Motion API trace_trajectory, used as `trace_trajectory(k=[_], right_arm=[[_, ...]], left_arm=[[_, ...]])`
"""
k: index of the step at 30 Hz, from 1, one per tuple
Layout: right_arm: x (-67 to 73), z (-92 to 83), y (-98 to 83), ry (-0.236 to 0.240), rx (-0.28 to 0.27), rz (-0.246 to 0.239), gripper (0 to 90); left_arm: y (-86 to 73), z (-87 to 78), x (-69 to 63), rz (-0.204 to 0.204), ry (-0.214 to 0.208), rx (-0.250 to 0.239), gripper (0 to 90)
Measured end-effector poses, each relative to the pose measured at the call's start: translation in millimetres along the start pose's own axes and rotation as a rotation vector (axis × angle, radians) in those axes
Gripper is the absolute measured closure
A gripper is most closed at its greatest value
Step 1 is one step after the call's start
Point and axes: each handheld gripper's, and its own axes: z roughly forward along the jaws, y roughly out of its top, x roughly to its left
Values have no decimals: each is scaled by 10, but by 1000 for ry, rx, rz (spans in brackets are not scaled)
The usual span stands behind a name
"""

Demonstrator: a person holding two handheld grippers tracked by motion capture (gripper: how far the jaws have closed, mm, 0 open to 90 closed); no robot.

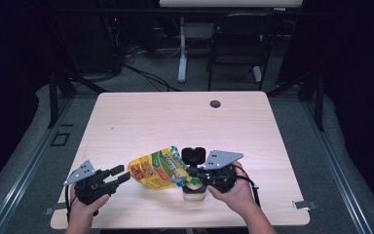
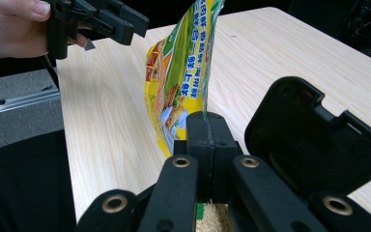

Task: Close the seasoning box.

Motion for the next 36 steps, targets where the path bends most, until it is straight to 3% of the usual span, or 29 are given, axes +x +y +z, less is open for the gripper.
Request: trace_trajectory(k=[7,14,15,22,36], right_arm=[[8,28,76,8,5,-15,900],[23,73,163,23,3,-25,900],[24,83,177,26,4,-28,900],[26,154,277,37,22,-46,900],[93,280,568,52,25,-89,900]], left_arm=[[1,-10,5,1,16,-9,573],[16,-33,18,-3,6,-6,573],[20,-27,12,-6,21,-15,573],[100,-50,17,11,6,-12,573],[35,-119,56,13,25,-22,570]])
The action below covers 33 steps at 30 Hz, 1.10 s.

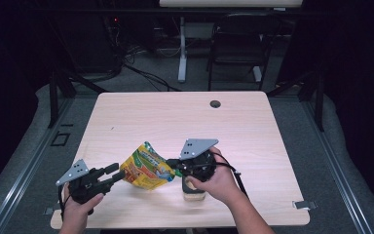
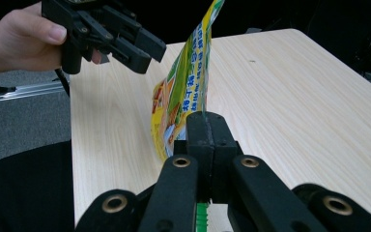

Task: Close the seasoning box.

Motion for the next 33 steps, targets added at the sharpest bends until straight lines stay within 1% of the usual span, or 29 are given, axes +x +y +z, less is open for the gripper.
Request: trace_trajectory(k=[1,9,10,11,14,16,20,21,22,23,28,30,33], right_arm=[[0,2,17,1,-1,-4,900],[15,5,133,-1,-5,-23,900],[17,7,141,-2,-5,-25,900],[17,9,152,0,-4,-28,900],[16,16,168,1,-2,-32,900],[11,19,173,-3,-4,-30,900],[1,13,187,-6,-6,-29,900],[3,13,192,-4,-8,-28,900],[3,9,198,-7,-5,-31,900],[2,6,202,-8,-5,-32,900],[11,-1,231,-4,-2,-39,900],[17,8,242,-3,-1,-39,900],[35,29,256,2,4,-45,900]], left_arm=[[-2,-5,5,0,-11,5,570],[-15,-6,2,-2,-16,7,570],[-17,-4,4,-2,-15,8,570],[-22,-1,-2,-3,-1,3,570],[-27,-4,1,-8,-6,3,570],[-32,-5,5,-8,-17,7,570],[-44,13,-9,-5,-22,19,570],[-49,23,-19,-5,-9,14,570],[-51,27,-22,-3,-9,15,570],[-51,27,-18,2,-22,23,570],[-56,33,-16,10,-23,30,570],[-57,32,-15,5,-30,26,570],[-58,25,-20,-3,-23,23,570]])
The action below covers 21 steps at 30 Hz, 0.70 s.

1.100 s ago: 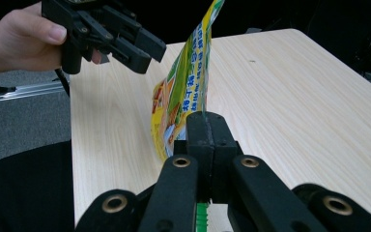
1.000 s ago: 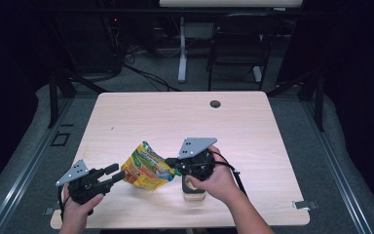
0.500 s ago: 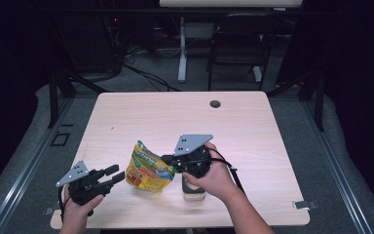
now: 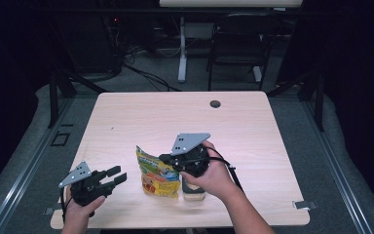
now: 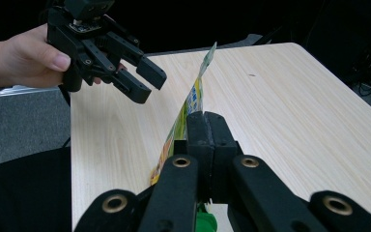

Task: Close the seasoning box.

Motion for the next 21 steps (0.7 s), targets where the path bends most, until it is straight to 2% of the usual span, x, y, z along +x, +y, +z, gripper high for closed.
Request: trace_trajectory(k=[11,18,20,21], right_arm=[[52,65,30,39,-8,7,900],[89,97,33,50,-6,7,853],[95,106,33,55,-8,14,834],[97,107,33,56,-8,13,832]], left_arm=[[-9,-12,9,-2,-4,4,564],[-7,-21,3,-4,-5,2,557],[-11,-20,-4,-9,13,-8,551],[-8,-28,5,-9,-1,1,548]])
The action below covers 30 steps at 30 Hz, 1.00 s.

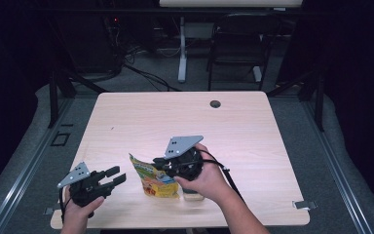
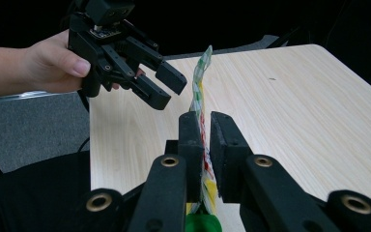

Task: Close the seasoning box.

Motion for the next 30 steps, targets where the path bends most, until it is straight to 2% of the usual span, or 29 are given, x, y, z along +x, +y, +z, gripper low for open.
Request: trace_trajectory(k=[2,3,9,14,22,23,24,25,26,30], right_arm=[[6,-3,2,1,-2,-2,820],[7,-4,2,2,-4,-2,813],[28,5,7,12,-15,6,731],[37,4,15,23,-31,15,723],[32,-47,22,14,-40,18,709],[32,-54,24,13,-42,18,707],[32,-63,27,11,-44,19,707],[34,-72,30,9,-50,20,708],[38,-85,35,3,-51,22,709],[48,-110,47,5,-54,26,709]], left_arm=[[0,-2,1,1,1,-1,545],[-3,4,-8,-1,15,-11,544],[-5,7,-3,9,10,-1,540],[-7,14,-10,6,15,-5,540],[-9,13,-9,8,15,-3,541],[-7,8,1,8,-4,3,541],[-10,12,-7,7,15,-3,540],[-12,13,-9,6,15,-2,540],[-10,11,-4,6,1,5,541],[-10,22,-4,17,0,10,541]])
